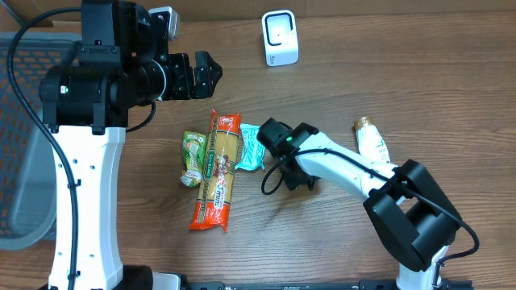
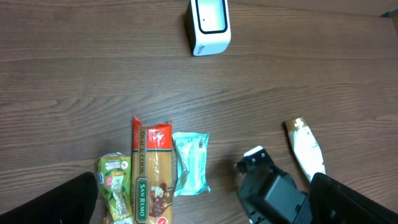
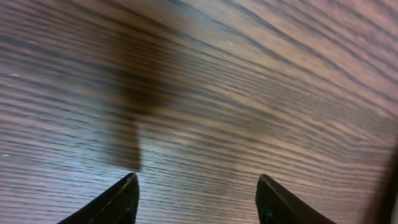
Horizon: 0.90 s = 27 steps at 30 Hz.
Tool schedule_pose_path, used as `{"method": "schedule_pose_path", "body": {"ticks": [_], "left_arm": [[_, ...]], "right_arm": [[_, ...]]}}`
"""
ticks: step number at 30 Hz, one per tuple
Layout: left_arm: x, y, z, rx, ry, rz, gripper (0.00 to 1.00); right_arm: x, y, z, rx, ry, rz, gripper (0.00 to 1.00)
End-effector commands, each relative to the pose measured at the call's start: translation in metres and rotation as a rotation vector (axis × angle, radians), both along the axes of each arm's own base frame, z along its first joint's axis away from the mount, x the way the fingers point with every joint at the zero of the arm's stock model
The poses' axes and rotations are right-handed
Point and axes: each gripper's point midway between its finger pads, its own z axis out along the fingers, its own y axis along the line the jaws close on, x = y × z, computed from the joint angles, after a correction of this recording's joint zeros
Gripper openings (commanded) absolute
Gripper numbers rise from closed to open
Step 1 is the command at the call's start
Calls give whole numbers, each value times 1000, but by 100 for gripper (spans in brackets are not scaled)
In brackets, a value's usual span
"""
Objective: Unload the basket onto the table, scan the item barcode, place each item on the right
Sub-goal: 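Lift the white tube and carry it to the right side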
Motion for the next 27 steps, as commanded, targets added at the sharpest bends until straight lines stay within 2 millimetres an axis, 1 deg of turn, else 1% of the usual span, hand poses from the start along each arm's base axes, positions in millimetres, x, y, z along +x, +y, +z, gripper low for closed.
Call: {"method": "schedule_pose_path", "body": {"ticks": [1, 4, 10, 14, 18, 21, 24, 27], "left_arm": [[2, -1, 0, -11, 3, -5, 100], [2, -1, -1, -11, 3, -5, 100], [2, -1, -1, -11, 3, -5, 100], [2, -1, -1, -11, 3, -5, 99], [2, -1, -1, -11, 3, -5, 100], [2, -1, -1, -11, 3, -5, 100], [2, -1, -1, -11, 3, -5, 100], [2, -1, -1, -11, 3, -5, 100]], "right_arm": [[24, -32, 19, -72, -86, -61, 66], [39, -61, 25, -151, -136, -105, 74], [60, -89, 27, -169, -159, -141, 77], [74, -116, 27, -184, -183, -220, 77], [80, -141, 26, -189, -180, -289, 78], [82, -151, 26, -188, -178, -310, 79], [85, -153, 21, -153, -148, -264, 80], [83, -155, 14, -141, -124, -232, 80]]}}
